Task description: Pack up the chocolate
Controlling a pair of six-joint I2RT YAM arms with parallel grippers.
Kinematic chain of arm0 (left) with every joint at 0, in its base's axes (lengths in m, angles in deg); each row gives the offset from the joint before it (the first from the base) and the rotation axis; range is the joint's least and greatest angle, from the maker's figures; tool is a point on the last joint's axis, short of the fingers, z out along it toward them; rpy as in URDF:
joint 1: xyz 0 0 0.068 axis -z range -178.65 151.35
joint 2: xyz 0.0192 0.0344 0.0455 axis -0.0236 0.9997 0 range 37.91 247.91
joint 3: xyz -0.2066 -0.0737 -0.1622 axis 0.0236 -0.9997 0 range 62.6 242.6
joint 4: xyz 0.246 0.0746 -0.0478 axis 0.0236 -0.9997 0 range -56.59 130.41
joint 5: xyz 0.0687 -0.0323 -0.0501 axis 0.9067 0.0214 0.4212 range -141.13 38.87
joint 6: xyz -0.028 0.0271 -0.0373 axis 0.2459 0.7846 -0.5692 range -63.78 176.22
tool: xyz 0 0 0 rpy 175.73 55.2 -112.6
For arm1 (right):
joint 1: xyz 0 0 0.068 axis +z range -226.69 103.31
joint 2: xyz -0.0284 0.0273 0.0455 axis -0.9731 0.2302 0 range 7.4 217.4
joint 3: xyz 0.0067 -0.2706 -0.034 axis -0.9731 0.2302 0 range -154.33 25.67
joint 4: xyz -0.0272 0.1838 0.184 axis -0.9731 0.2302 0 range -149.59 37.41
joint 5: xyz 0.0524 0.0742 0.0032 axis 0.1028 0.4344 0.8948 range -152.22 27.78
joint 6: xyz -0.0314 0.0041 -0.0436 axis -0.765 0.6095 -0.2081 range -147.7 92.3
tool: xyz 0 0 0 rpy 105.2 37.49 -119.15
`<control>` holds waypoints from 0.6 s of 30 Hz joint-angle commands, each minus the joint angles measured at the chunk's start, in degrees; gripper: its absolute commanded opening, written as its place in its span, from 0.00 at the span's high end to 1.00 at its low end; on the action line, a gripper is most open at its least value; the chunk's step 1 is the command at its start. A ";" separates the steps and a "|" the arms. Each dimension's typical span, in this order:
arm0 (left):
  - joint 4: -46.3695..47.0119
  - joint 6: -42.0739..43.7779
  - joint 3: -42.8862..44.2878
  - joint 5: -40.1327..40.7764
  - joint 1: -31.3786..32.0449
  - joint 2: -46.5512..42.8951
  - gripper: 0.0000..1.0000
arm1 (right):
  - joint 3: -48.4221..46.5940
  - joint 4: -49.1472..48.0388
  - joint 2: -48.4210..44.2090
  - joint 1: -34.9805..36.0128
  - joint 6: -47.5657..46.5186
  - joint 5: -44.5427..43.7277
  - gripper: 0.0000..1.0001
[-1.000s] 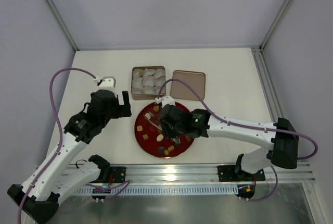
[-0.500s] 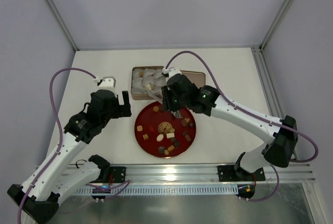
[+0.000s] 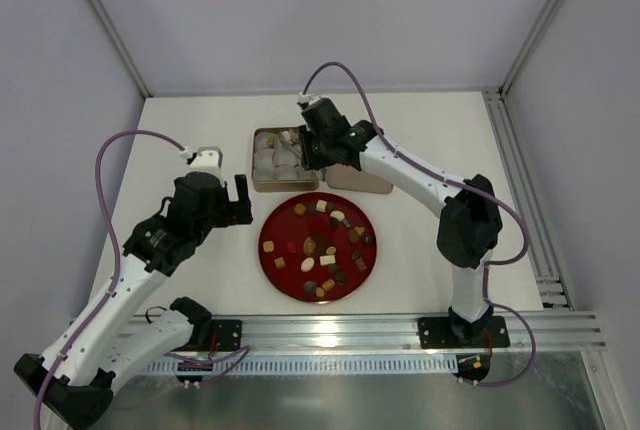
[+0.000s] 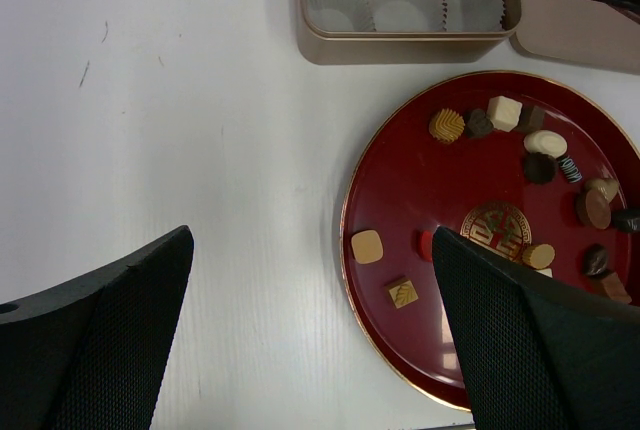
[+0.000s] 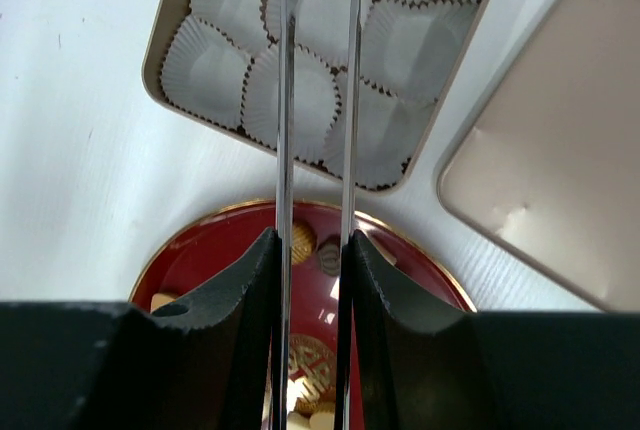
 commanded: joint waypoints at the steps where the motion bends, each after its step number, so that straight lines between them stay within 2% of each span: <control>1: 2.42 -0.01 -0.08 0.20 0.00 -0.31 0.00 | -6.40 -1.76 1.90 0.15 -0.87 0.79 0.71; 9: 2.42 0.25 -0.17 0.20 0.00 -0.31 0.00 | -10.71 -1.05 8.06 -0.28 -0.52 -0.09 0.71; 18: 2.42 0.25 -0.17 0.20 0.00 -0.05 0.00 | -10.45 -1.23 8.85 -0.73 -0.43 -1.23 0.71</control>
